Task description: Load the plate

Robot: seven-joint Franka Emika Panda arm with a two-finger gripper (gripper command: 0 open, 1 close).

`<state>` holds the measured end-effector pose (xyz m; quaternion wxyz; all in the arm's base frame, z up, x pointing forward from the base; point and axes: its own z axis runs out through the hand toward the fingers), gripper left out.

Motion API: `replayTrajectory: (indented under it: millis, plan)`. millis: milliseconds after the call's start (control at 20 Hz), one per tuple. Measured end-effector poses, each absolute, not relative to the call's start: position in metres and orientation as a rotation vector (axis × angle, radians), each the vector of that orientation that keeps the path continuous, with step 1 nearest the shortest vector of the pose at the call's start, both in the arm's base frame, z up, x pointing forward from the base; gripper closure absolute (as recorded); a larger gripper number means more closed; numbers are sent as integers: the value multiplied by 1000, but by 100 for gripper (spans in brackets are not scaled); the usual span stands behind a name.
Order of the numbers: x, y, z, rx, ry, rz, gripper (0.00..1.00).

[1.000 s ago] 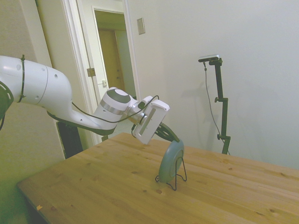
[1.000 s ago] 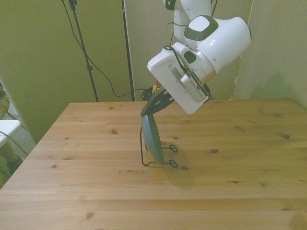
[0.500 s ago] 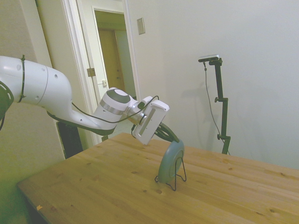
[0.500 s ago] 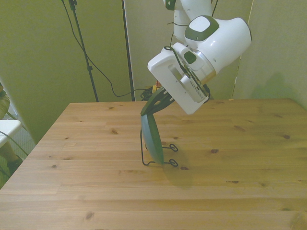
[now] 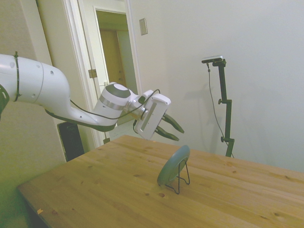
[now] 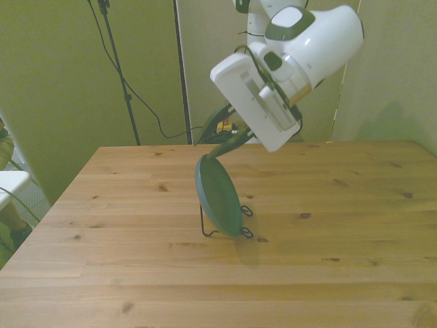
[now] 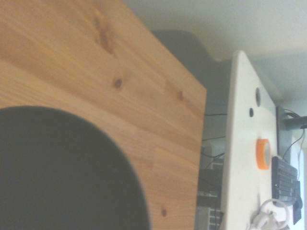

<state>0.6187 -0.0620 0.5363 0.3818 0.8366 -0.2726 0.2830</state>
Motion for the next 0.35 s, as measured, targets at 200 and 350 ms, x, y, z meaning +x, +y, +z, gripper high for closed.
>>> replayTrajectory:
  millis: [200, 350]
  plan:
    - [605, -43, 592, 2318, -795, 842, 0]
    - [599, -46, 597, 2458, -871, 912, 0]
